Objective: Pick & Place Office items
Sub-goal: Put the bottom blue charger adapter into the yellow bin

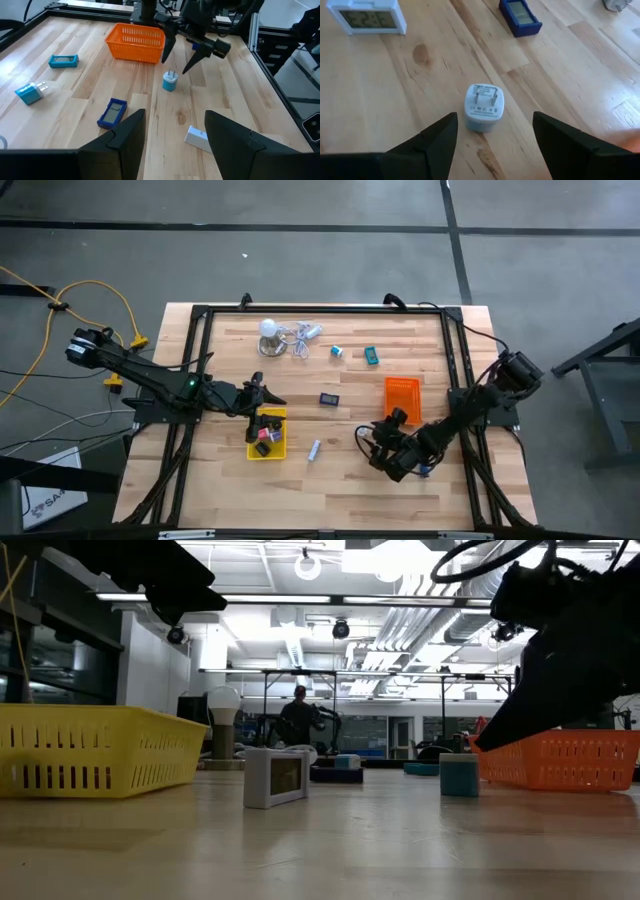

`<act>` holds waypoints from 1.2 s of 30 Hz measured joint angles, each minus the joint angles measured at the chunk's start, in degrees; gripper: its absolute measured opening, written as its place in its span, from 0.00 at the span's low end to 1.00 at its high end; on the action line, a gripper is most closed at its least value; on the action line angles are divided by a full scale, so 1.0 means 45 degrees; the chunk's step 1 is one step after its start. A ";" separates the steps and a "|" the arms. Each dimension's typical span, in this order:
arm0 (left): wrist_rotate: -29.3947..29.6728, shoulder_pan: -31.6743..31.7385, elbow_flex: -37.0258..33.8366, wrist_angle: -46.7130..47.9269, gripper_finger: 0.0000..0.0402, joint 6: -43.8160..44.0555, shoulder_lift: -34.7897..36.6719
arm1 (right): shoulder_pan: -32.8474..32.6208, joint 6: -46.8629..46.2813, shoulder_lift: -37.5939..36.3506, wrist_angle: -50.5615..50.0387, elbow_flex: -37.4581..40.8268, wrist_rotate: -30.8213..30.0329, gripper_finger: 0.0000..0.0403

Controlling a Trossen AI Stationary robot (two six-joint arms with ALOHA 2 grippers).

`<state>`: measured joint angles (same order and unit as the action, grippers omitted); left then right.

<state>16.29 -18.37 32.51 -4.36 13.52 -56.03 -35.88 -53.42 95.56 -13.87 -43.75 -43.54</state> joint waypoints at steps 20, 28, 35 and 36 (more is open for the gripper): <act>-0.0005 0.0000 0.0000 0.0005 0.49 -0.0005 -0.0005 | 0.0433 0.0595 0.1371 0.1582 0.0000 0.0045 0.57; -0.0005 0.0000 0.0000 0.0005 0.49 -0.0010 -0.0005 | 0.0433 0.0595 0.1371 0.1621 0.0000 0.0099 0.40; -0.0001 0.0000 0.0000 0.0005 0.49 -0.0011 -0.0005 | 0.0428 0.0604 0.1371 0.1830 -0.0005 0.0205 0.27; -0.0005 0.0000 0.0000 0.0005 0.49 -0.0010 -0.0005 | 0.0428 0.0626 0.1367 0.1852 -0.0005 0.0256 0.26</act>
<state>16.27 -18.37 32.51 -4.34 13.47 -56.05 -33.95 -50.60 101.71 -5.53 -43.77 -42.39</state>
